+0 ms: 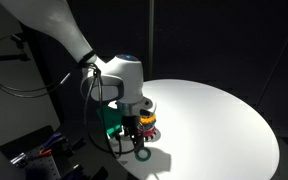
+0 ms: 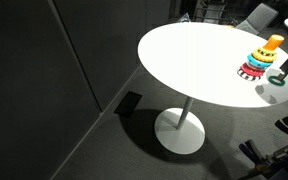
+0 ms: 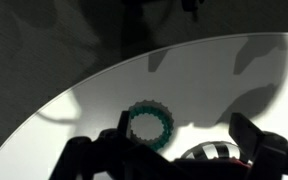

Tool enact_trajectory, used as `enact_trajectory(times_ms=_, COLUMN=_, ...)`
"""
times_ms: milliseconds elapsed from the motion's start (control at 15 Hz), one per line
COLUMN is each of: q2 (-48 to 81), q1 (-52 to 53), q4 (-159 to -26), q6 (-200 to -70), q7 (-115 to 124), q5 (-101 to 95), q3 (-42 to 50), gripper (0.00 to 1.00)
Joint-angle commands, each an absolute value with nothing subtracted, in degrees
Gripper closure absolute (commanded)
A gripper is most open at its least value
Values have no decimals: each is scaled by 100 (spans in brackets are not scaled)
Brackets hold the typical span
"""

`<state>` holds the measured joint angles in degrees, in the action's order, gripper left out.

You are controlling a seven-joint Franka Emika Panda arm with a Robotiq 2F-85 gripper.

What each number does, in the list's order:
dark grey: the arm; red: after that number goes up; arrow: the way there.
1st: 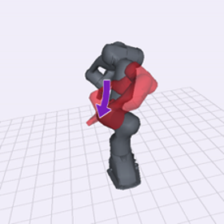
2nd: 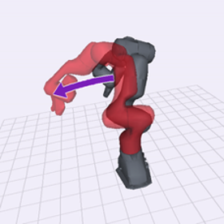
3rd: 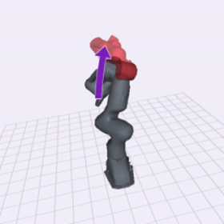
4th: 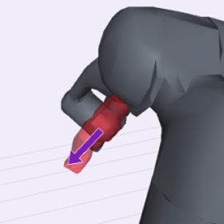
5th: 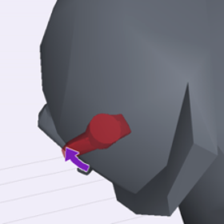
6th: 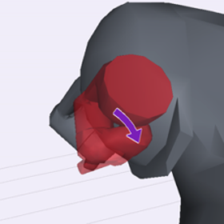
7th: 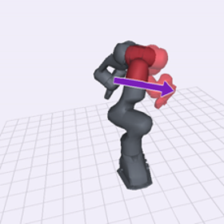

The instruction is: Pick up the lime green ring and put it on the ring holder

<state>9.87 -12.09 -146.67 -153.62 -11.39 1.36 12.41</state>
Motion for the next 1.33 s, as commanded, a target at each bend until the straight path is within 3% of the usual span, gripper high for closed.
enact_trajectory(times_ms=0, q2=985, q1=-1265, q4=-14658, q6=-15348, q7=-1111, q5=103, q3=1185, gripper=0)
enact_trajectory(times_ms=1267, q2=1707, q1=-1489, q4=-14176, q6=-16025, q7=-1400, q5=315, q3=877, gripper=0)
